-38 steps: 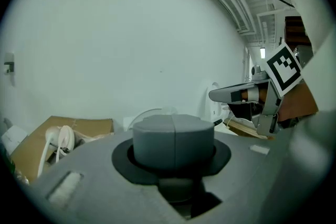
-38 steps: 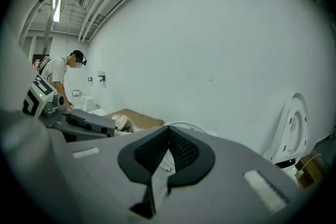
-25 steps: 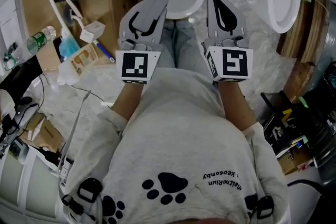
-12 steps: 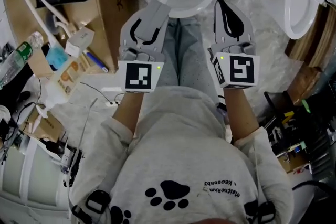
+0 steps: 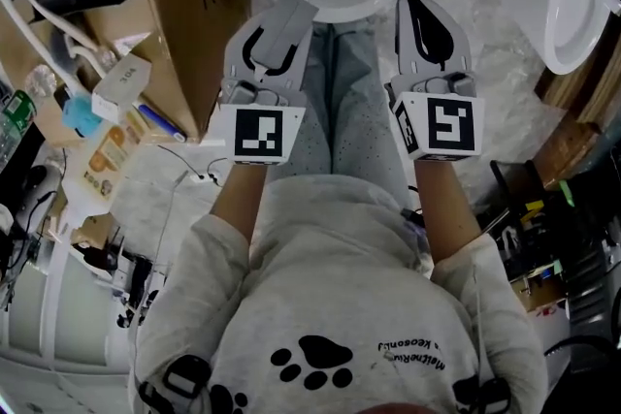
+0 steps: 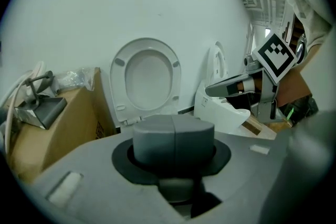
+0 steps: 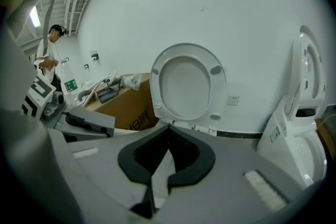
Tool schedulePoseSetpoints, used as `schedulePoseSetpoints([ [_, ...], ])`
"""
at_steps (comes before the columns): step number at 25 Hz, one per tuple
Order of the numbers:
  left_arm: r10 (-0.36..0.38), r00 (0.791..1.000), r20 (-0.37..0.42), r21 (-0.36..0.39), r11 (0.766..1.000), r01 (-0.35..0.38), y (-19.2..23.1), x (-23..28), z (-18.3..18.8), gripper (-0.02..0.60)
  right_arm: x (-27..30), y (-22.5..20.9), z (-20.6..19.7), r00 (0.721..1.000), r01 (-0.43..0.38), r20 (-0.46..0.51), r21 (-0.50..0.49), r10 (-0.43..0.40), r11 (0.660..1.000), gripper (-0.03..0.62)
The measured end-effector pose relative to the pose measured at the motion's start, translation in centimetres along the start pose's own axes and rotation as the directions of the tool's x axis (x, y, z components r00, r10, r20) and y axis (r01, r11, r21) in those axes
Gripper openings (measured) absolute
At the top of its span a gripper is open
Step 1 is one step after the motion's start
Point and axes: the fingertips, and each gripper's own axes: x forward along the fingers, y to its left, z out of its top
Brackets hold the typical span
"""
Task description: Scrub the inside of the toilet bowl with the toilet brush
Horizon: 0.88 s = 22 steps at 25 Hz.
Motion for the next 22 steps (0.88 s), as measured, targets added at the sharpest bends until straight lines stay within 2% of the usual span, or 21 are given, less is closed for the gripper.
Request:
schedulePoseSetpoints([
  [3,-0.005,0.999,-0.039,0.013,1.0,0.005,0.1,0.5,-1.3,0.152,0.5,0.2,-0.9,1.0,-0.011,-0.021,0.007,0.011,1.0,-0.002],
  [12,0.016,0.996,-0.091,0.01,1.0,-0.015,0.7,1.9,-3.7,0.152,1.5,0.1,-3.1,0.998,-0.027,-0.06,-0.011,0.026,1.0,-0.002],
  [22,-0.032,0.983,-0.181,0.02,0.999,0.037,-1.3,4.3,-7.3,0.152,1.7,-1.0,-5.2,0.995,-0.019,-0.098,0.009,0.02,1.0,-0.002],
])
